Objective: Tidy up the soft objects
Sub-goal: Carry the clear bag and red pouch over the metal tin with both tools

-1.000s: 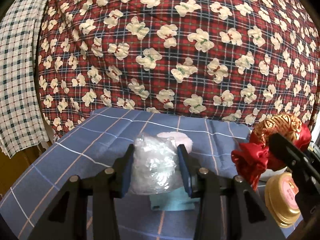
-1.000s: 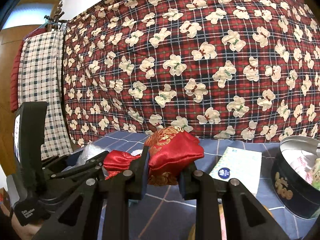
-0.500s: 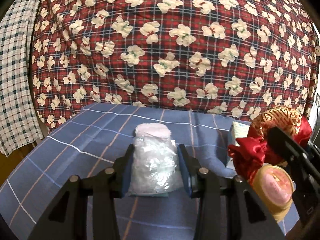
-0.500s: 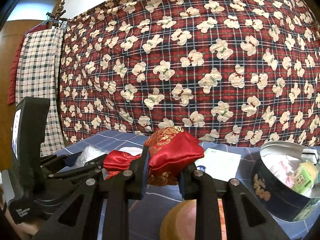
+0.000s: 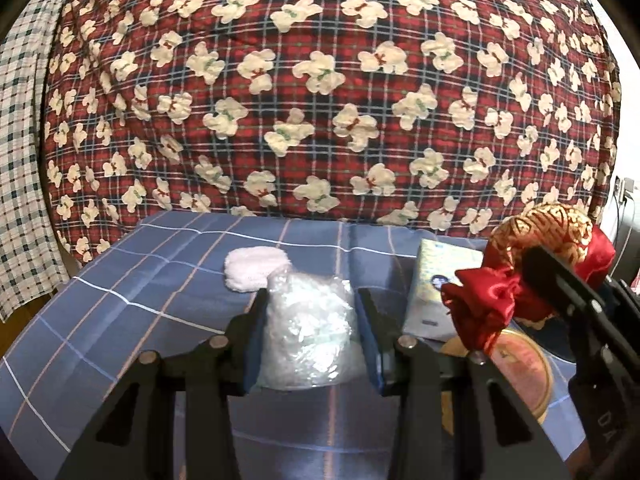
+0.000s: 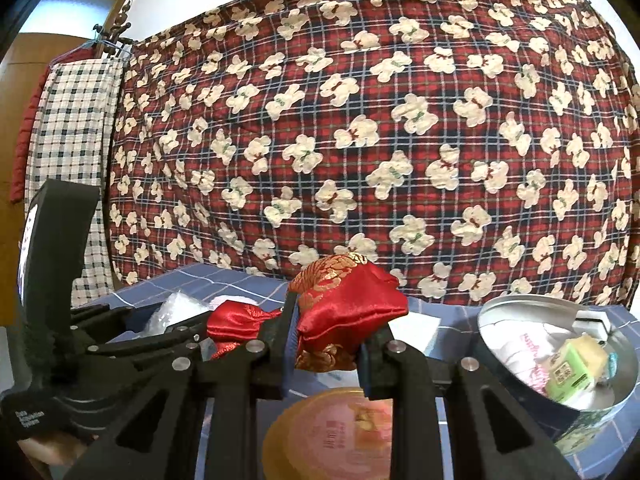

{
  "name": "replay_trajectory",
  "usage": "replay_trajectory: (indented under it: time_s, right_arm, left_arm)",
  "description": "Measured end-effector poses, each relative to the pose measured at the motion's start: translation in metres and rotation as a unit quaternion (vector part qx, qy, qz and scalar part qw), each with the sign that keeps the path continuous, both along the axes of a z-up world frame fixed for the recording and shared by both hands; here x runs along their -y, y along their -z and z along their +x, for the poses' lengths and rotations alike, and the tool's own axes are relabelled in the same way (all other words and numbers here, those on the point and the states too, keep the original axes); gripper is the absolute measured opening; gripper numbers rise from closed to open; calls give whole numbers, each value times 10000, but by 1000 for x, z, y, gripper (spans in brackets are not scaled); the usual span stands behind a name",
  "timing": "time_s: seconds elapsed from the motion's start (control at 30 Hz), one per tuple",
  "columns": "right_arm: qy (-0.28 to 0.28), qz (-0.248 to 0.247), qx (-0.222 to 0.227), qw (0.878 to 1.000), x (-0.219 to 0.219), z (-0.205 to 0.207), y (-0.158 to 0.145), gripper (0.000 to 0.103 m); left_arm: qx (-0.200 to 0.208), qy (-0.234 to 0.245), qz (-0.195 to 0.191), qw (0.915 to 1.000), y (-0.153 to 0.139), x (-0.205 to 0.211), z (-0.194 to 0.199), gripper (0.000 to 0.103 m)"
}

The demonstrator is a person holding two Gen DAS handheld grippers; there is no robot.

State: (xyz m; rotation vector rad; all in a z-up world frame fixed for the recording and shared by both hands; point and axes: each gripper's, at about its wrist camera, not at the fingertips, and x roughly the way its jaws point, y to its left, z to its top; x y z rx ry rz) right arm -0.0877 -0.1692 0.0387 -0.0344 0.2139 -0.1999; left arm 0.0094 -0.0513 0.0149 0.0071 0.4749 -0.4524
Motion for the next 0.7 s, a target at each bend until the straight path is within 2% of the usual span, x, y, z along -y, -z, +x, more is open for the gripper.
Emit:
replay_trajectory:
  time_s: [0.7]
  right_arm:
    - [453,5,174,9988,63,-34,-8,27]
  left_arm:
    - [251,467,109,9985,-20,62,-32,41]
